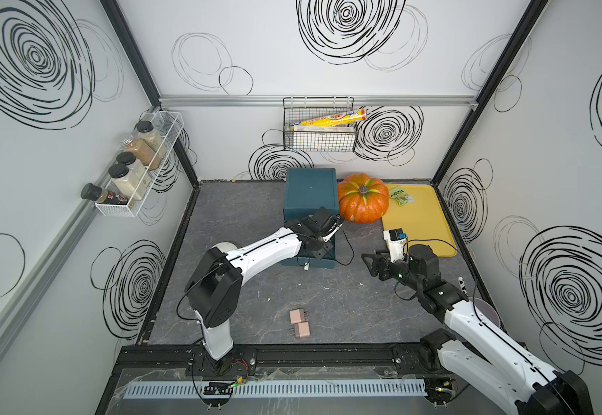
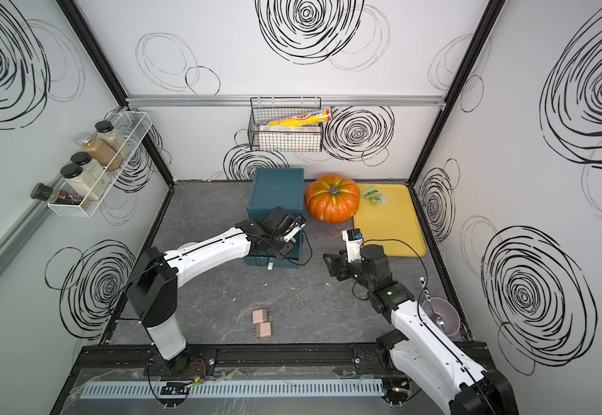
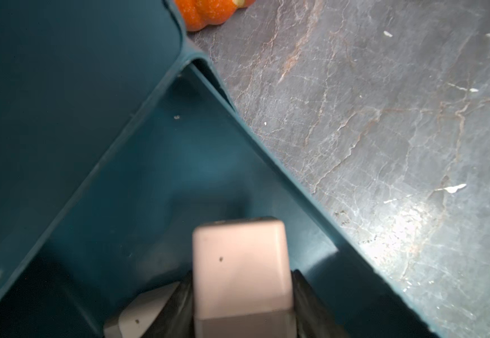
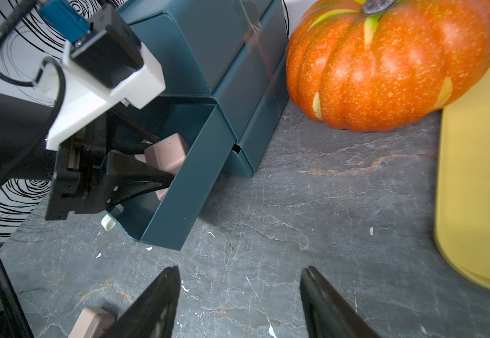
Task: Place the plugs into the drawer by color
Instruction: Place the plug in the drawer.
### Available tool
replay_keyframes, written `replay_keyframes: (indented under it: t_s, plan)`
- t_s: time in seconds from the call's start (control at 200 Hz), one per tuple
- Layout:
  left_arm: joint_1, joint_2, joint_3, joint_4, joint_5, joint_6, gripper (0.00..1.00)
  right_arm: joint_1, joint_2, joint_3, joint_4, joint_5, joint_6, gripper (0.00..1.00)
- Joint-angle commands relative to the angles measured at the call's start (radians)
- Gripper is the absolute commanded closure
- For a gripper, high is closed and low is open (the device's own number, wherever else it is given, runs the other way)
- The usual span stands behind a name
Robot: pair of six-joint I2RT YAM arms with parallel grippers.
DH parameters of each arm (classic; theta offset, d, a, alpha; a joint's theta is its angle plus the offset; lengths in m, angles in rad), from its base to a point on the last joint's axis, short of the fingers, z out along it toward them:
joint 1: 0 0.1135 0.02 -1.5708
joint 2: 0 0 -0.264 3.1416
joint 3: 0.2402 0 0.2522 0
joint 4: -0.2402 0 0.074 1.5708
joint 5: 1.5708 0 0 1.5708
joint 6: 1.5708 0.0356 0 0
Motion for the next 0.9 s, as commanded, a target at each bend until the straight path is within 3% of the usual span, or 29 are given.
replay_keyframes:
  t_s: [0.0,0.431,0.516,0.596,0.681,0.766,0.896]
  plan:
    - [0.004,0.001,0.021,0.028,-0.002,-0.012,0.57,-0.004,-0.004,-0.009,0.028,0.003,-0.001,0.30]
    - [0.002,-0.051,0.016,0.041,-0.050,-0.038,0.33,-0.004,0.004,-0.008,0.025,0.024,-0.010,0.30]
    - [-0.010,-0.087,0.023,0.043,-0.054,-0.054,0.32,-0.004,0.010,-0.004,0.026,0.016,-0.010,0.30]
    - [-0.036,-0.132,0.029,0.027,-0.058,-0.089,0.34,-0.004,0.010,0.001,0.031,-0.025,-0.019,0.30]
    - [-0.053,-0.210,0.019,0.022,-0.062,-0.164,0.32,-0.003,-0.005,0.027,0.013,-0.175,-0.031,0.30]
    - [-0.037,-0.342,-0.082,0.087,0.008,-0.283,0.30,0.039,-0.058,0.052,-0.061,-0.256,0.024,0.34]
    - [0.039,-0.628,-0.405,0.384,0.191,-0.516,0.23,0.249,-0.166,-0.039,-0.039,-0.227,0.011,0.30]
